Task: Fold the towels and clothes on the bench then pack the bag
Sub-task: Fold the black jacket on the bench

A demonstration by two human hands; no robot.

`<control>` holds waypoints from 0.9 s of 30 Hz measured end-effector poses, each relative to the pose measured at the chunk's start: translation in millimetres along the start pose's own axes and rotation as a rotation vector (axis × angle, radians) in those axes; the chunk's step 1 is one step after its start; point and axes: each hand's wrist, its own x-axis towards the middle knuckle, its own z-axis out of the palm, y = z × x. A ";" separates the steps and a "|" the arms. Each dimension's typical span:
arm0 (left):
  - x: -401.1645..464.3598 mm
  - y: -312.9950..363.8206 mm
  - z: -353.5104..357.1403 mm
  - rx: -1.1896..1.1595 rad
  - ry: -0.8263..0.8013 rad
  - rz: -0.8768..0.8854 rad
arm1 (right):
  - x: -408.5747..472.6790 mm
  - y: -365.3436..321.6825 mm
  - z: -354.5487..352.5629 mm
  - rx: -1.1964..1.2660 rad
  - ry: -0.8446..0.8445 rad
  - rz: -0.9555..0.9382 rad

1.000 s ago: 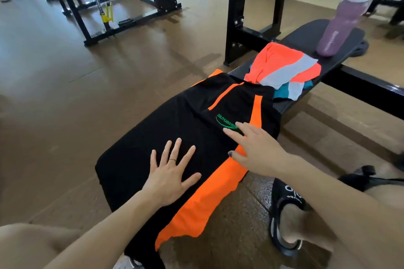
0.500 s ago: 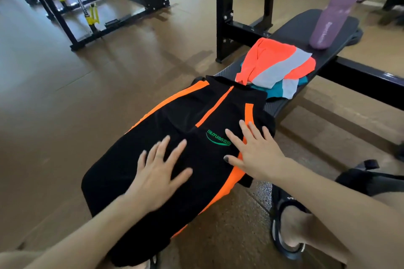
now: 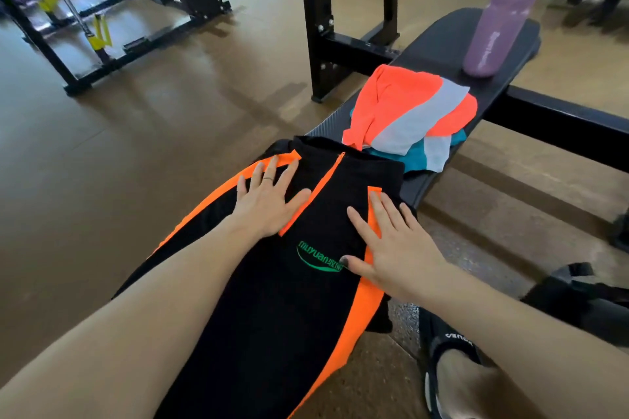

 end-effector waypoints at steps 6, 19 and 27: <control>31.6 12.3 -18.1 -0.158 0.290 0.092 | 6.1 -0.1 -14.6 -0.005 0.034 -0.003; 86.0 24.8 -67.9 -0.282 0.028 0.012 | 59.9 52.2 -56.6 0.462 0.269 0.318; 93.7 33.4 -73.0 -0.154 -0.037 0.170 | 53.9 58.7 -67.8 0.468 0.356 0.208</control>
